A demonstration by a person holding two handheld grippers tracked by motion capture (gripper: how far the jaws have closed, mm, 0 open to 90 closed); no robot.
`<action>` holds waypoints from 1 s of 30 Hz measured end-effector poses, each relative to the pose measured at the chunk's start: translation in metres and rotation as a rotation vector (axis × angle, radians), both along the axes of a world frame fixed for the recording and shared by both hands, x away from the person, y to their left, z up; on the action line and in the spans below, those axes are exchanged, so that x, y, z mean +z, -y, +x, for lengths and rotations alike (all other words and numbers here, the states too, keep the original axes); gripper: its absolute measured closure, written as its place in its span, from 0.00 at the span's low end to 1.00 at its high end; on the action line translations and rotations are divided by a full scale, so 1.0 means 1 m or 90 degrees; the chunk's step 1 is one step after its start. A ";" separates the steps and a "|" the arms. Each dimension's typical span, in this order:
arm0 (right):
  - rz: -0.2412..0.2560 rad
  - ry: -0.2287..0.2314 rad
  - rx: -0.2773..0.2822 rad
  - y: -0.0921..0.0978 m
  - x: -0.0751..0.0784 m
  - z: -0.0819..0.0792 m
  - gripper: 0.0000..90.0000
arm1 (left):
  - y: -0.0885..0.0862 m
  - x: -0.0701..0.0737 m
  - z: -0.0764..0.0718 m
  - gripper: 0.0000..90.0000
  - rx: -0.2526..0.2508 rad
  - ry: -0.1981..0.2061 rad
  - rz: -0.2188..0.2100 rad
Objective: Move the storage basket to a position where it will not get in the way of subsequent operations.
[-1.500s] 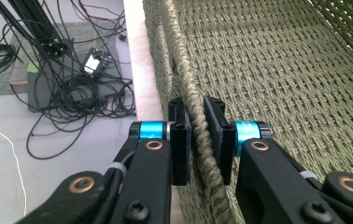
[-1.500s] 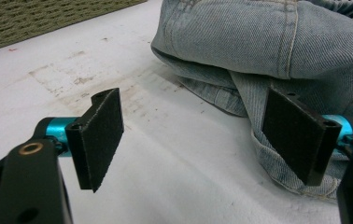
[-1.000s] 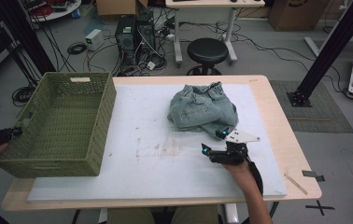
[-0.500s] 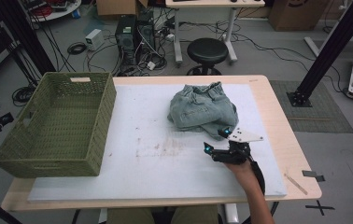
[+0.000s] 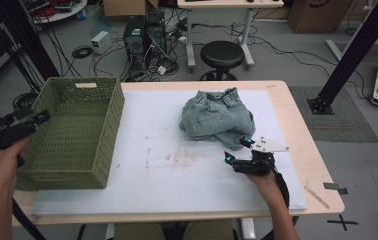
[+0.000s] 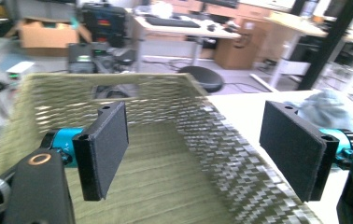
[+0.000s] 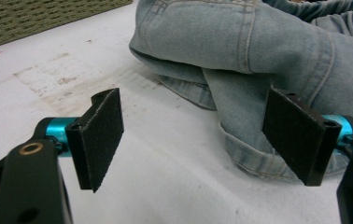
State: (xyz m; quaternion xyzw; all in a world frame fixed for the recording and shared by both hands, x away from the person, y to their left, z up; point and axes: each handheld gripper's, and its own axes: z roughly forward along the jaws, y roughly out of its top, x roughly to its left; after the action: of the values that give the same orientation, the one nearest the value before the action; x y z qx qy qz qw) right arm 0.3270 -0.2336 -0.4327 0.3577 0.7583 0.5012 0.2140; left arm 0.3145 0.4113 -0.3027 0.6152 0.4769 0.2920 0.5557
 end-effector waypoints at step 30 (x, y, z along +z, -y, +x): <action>-0.019 -0.026 -0.077 0.038 0.000 0.001 0.24 | 0.227 -0.023 0.055 0.26 -0.195 0.025 0.055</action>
State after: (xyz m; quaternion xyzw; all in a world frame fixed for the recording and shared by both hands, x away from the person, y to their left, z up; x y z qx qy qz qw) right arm 0.3277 -0.2711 -0.4331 0.4097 0.7469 0.4685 0.2340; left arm 0.3693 0.1842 -0.3257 0.6984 0.3532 0.2363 0.5759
